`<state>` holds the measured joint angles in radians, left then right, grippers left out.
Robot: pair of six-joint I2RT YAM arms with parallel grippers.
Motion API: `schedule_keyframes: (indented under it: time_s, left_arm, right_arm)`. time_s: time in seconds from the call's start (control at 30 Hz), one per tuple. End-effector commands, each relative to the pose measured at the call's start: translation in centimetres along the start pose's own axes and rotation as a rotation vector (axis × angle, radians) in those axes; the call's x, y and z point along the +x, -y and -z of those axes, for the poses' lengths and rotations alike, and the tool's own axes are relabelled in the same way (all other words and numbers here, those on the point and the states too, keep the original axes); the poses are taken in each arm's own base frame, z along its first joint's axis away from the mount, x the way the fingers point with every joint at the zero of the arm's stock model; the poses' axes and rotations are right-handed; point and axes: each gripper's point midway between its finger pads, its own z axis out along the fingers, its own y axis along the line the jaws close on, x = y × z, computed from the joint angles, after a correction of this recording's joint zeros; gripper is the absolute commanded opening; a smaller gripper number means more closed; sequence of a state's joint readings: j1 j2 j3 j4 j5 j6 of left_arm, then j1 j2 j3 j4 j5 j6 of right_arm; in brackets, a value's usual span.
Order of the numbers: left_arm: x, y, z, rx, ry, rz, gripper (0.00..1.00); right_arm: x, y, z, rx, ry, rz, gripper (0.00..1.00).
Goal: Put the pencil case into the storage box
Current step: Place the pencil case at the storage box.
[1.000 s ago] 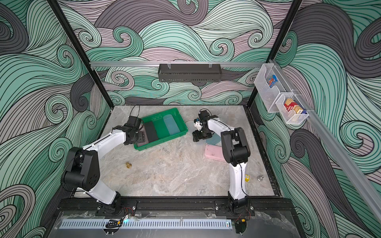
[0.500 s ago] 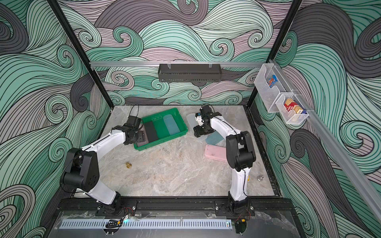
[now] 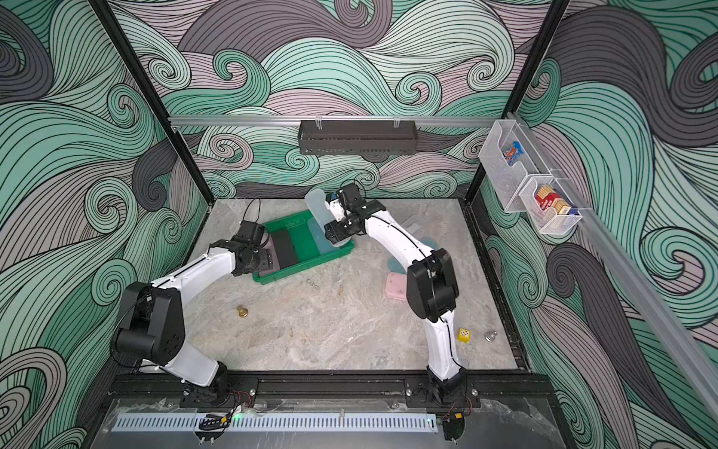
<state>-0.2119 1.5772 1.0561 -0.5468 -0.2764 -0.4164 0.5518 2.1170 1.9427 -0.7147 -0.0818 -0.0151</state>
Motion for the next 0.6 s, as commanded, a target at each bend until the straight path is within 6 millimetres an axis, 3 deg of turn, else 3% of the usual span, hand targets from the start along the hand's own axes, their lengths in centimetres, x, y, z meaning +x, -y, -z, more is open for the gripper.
schedule_keyframes:
  time_s: [0.0,0.13,0.33,0.57]
  left_arm:
    - [-0.2,0.2,0.9,0.020,0.022,0.015,0.81]
    - [0.0,0.3,0.8,0.027,0.020,0.014,0.81]
    - [0.1,0.4,0.8,0.037,0.017,0.015,0.81]
    - [0.3,0.4,0.6,0.042,0.013,0.017,0.81]
  right_arm:
    - [-1.1,-1.7,-2.9,-0.027,0.014,-0.019,0.66]
    - [-1.4,-3.5,-6.2,-0.042,0.001,0.002,0.66]
    - [-0.5,-4.9,-9.6,-0.061,-0.035,-0.005,0.66]
    - [2.2,-4.5,-10.0,-0.025,-0.098,-0.018,0.66]
